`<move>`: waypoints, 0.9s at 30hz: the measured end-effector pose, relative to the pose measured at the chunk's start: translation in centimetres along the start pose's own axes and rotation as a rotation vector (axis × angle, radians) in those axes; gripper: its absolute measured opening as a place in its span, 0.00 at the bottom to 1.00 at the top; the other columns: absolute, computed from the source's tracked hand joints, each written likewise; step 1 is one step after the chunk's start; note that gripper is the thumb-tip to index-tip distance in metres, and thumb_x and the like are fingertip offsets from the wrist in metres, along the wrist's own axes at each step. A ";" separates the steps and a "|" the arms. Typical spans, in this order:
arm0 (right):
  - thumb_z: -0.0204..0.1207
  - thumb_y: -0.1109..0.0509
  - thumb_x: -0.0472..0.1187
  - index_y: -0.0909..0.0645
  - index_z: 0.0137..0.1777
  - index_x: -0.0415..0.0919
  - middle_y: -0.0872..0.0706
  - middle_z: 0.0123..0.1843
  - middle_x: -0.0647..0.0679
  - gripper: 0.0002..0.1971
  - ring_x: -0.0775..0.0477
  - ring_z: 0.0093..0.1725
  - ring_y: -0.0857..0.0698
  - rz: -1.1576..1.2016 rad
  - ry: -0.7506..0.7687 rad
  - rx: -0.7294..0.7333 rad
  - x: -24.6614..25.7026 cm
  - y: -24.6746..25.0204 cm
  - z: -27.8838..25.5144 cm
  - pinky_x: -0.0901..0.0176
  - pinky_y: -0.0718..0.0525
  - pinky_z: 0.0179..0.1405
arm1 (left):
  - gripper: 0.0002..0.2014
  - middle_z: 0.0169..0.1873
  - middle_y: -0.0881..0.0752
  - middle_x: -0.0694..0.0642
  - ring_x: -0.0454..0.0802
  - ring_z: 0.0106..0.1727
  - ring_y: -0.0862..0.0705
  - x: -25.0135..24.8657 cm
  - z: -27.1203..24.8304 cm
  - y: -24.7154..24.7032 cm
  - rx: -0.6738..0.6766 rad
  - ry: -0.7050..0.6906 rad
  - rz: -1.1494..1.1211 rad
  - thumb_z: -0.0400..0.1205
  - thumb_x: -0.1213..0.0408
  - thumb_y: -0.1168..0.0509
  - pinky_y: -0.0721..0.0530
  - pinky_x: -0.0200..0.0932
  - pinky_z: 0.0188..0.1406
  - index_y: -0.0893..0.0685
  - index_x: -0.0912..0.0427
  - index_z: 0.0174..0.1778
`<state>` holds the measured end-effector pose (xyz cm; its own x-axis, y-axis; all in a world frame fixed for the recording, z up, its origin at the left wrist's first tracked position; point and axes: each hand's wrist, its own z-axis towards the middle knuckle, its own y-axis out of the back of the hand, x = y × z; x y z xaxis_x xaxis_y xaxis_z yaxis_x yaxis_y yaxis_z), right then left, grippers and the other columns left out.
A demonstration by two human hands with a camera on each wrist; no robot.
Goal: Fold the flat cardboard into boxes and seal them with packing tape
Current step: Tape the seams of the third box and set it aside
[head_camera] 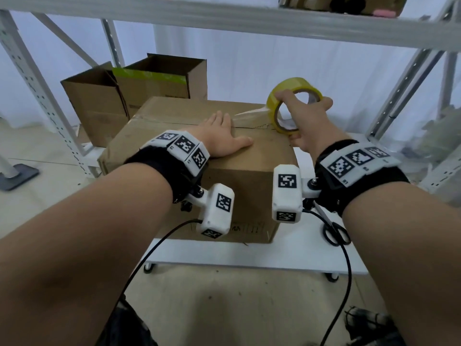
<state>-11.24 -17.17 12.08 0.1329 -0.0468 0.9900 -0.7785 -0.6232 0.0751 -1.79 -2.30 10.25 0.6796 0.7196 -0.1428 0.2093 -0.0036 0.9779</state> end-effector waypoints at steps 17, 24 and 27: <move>0.56 0.21 0.66 0.47 0.71 0.53 0.27 0.66 0.49 0.50 0.43 0.62 0.20 -0.068 0.067 0.008 -0.1 -0.8 0.5 0.38 0.16 0.61 | 0.45 0.85 0.56 0.62 0.54 0.85 0.57 -2.6 0.6 -0.1 0.035 -0.131 0.011 0.82 0.33 0.53 0.57 0.49 0.82 0.55 0.64 0.85; 0.66 0.26 0.64 0.45 0.65 0.49 0.29 0.72 0.49 0.38 0.42 0.63 0.22 -0.111 0.117 -0.058 -0.2 -0.9 0.9 0.37 0.18 0.62 | 0.37 0.85 0.52 0.61 0.53 0.85 0.53 -2.2 -0.3 0.3 0.007 -0.180 0.013 0.86 0.40 0.55 0.54 0.47 0.81 0.51 0.63 0.85; 0.69 0.27 0.62 0.45 0.66 0.49 0.31 0.69 0.53 0.36 0.45 0.62 0.24 -0.090 0.123 -0.058 -0.3 -1.0 0.7 0.37 0.19 0.63 | 0.35 0.85 0.52 0.60 0.53 0.85 0.53 -1.7 -0.4 0.4 0.008 -0.188 0.021 0.88 0.42 0.58 0.55 0.47 0.81 0.51 0.62 0.85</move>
<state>-10.09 -17.06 11.63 0.1301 0.1056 0.9859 -0.8017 -0.5739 0.1673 -3.09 -3.24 10.93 0.8029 0.5771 -0.1496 0.1990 -0.0229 0.9797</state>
